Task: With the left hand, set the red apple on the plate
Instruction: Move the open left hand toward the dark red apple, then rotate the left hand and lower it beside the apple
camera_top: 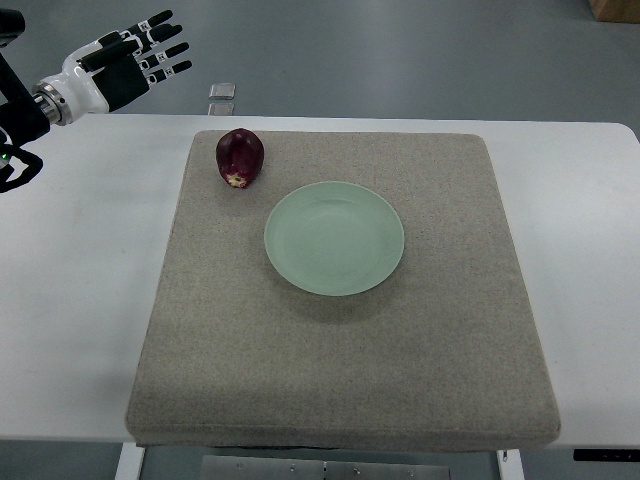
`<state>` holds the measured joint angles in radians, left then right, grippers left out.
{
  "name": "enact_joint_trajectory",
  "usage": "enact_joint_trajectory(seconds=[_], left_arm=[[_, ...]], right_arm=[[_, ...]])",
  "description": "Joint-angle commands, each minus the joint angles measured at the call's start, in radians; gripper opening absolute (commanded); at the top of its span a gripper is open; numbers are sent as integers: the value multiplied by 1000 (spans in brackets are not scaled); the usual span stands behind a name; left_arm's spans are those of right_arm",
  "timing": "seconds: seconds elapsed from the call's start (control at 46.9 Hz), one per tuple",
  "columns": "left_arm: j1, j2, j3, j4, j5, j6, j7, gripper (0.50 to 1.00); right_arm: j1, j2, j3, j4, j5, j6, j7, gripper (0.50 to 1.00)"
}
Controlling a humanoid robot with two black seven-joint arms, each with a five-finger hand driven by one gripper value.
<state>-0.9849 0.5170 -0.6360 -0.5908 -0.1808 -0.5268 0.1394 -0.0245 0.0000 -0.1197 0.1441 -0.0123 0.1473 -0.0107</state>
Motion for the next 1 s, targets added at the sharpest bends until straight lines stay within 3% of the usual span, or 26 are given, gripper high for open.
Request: enact_joint_trajectory(seconds=[0.0, 0.149, 0.405, 0.811, 0.982], left_arm=[[0, 6, 4, -14, 18, -16, 0, 1000], [-15, 43, 2, -34, 220, -24, -15, 1000], [-38, 84, 2, -103, 734, -24, -155, 1000], [-97, 100, 5, -245, 1409, -22, -158, 1000], [-144, 84, 64, -256, 1606, -9, -158, 1000]], right_arm=[[0, 0, 0, 0, 0, 0, 0, 964], [0, 0, 0, 0, 0, 0, 0, 964], [0, 0, 0, 0, 0, 0, 0, 964], [0, 0, 0, 0, 0, 0, 0, 964], [0, 0, 0, 0, 0, 0, 0, 964]])
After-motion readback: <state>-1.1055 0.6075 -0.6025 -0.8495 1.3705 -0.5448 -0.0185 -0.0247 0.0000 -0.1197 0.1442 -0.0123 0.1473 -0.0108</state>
